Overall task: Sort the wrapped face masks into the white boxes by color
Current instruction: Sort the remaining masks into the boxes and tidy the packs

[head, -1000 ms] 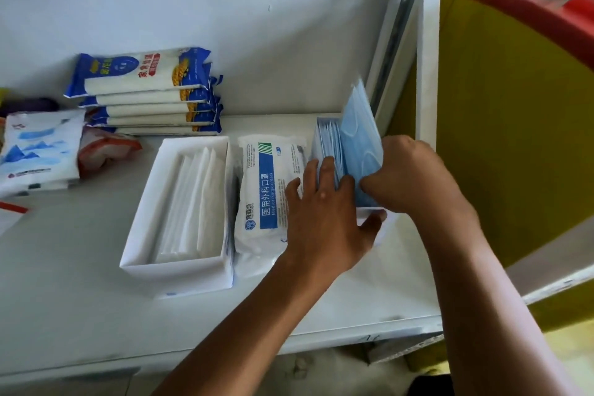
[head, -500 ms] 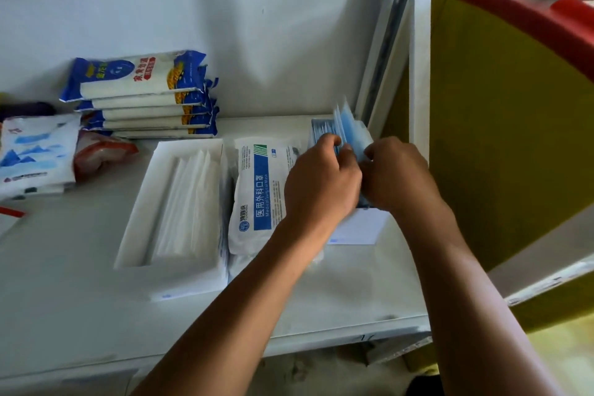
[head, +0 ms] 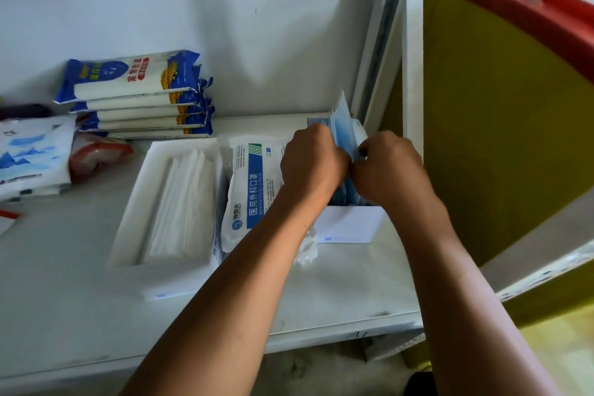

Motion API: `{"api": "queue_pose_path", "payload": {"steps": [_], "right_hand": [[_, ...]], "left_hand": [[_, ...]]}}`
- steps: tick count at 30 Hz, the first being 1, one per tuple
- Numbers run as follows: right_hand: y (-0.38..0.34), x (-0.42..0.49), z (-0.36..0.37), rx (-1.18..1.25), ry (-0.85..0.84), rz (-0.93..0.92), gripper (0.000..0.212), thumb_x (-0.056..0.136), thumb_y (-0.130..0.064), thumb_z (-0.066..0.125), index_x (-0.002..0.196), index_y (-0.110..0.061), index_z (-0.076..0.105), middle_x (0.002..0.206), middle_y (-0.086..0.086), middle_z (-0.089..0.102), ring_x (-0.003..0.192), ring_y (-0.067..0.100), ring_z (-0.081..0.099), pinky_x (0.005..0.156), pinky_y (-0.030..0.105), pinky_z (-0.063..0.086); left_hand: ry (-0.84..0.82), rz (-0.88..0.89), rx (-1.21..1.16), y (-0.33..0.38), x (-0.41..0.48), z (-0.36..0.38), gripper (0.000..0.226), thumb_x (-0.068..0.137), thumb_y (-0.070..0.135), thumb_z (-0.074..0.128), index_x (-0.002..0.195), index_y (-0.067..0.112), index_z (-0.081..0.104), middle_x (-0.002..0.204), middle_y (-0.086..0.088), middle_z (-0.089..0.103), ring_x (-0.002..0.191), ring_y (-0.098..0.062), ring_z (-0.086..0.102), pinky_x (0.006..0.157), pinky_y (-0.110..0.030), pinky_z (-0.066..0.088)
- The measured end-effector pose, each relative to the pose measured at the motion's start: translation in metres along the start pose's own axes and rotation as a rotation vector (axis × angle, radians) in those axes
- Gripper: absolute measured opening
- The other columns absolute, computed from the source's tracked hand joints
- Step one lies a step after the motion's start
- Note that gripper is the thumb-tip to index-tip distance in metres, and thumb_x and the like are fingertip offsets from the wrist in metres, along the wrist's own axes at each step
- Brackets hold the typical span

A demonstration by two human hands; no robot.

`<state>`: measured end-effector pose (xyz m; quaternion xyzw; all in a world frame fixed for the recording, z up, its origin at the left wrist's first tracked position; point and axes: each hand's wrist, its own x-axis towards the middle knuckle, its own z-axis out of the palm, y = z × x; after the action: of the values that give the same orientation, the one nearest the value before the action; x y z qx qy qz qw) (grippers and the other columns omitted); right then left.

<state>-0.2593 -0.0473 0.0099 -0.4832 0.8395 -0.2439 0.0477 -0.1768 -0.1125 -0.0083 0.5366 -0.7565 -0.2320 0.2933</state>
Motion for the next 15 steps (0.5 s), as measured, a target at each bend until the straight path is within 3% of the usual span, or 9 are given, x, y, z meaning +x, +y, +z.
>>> {"api": "queue_pose_path", "payload": {"steps": [4, 6, 8, 12, 15], "right_hand": [[-0.003, -0.002, 0.012, -0.030, -0.011, 0.025, 0.028, 0.084, -0.015, 0.073, 0.111, -0.008, 0.069, 0.097, 0.011, 0.066, 0.077, 0.026, 0.061, 0.065, 0.032, 0.051], [-0.003, -0.001, 0.011, 0.018, 0.001, 0.023, 0.029, 0.088, -0.021, 0.069, 0.114, -0.008, 0.066, 0.103, 0.010, 0.066, 0.080, 0.025, 0.059, 0.068, 0.033, 0.051], [-0.001, 0.001, 0.001, 0.083, -0.003, 0.012, 0.025, 0.093, -0.026, 0.064, 0.111, -0.009, 0.068, 0.098, 0.008, 0.065, 0.079, 0.023, 0.058, 0.068, 0.032, 0.050], [0.004, 0.003, -0.015, 0.082, -0.132, -0.053, 0.020, 0.087, -0.027, 0.072, 0.092, -0.007, 0.074, 0.080, 0.010, 0.071, 0.072, 0.026, 0.067, 0.073, 0.043, 0.060], [0.007, 0.002, -0.019, 0.060, -0.198, -0.044, 0.015, 0.081, -0.028, 0.079, 0.086, -0.014, 0.076, 0.076, 0.006, 0.069, 0.069, 0.018, 0.063, 0.073, 0.040, 0.060]], "left_hand": [[0.027, 0.009, 0.018, 0.001, 0.000, 0.002, 0.022, 0.083, 0.021, 0.067, 0.103, 0.013, 0.071, 0.097, -0.009, 0.073, 0.090, -0.030, 0.069, 0.066, -0.032, 0.052], [0.070, 0.019, -0.066, -0.001, -0.003, 0.001, 0.024, 0.089, 0.026, 0.065, 0.111, 0.017, 0.066, 0.104, -0.008, 0.072, 0.095, -0.030, 0.067, 0.076, -0.035, 0.053], [0.086, 0.045, -0.154, -0.001, -0.003, 0.001, 0.026, 0.094, 0.040, 0.058, 0.101, 0.018, 0.068, 0.095, -0.005, 0.073, 0.087, -0.026, 0.067, 0.070, -0.032, 0.049], [-0.032, -0.032, -0.141, 0.008, 0.000, -0.002, 0.059, 0.083, 0.069, 0.052, 0.068, 0.013, 0.065, 0.071, -0.002, 0.067, 0.068, -0.021, 0.062, 0.054, -0.029, 0.038], [-0.086, -0.058, 0.004, 0.016, 0.002, -0.003, 0.036, 0.083, 0.042, 0.060, 0.089, 0.008, 0.070, 0.081, -0.006, 0.066, 0.076, -0.029, 0.064, 0.055, -0.027, 0.035]]}}
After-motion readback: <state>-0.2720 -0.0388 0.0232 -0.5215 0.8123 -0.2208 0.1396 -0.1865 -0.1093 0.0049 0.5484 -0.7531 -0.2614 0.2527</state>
